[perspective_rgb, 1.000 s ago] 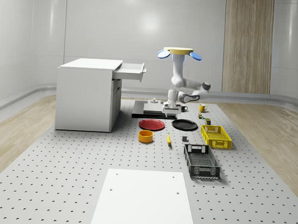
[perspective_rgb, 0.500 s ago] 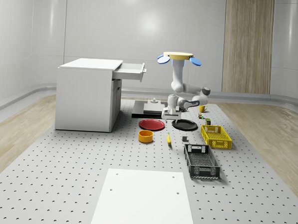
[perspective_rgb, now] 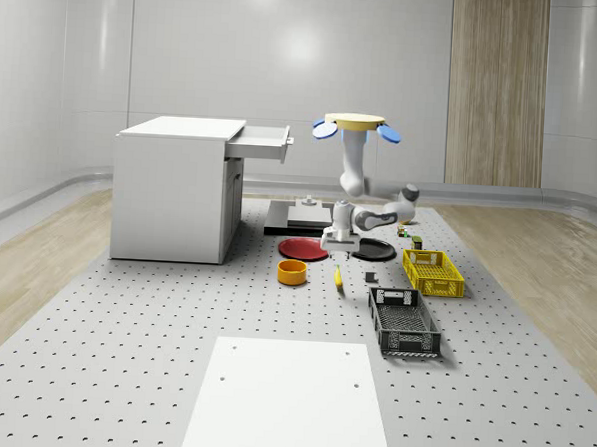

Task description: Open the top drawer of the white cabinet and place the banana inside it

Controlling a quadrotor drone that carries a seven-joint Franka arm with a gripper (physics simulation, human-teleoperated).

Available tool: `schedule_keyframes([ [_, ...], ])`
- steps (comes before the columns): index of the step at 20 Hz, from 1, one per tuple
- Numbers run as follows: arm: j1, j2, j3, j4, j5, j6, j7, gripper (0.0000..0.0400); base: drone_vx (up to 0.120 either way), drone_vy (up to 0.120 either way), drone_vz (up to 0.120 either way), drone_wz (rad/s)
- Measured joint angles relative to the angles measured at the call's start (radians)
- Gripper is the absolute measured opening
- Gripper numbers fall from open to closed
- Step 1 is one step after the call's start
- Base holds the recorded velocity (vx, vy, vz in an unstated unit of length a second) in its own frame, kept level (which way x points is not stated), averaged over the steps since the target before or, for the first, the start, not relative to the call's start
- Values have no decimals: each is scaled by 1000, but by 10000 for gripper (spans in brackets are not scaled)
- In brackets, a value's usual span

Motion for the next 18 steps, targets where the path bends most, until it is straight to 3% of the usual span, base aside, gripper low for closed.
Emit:
schedule_keyframes([
  [8, 1, -4, 1, 1, -1, 4, -1, 400, 0, 0, -120, 0],
  [18, 14, -9, 107, 39, 98, 57, 6, 400, 0, 0, 0, 0],
])
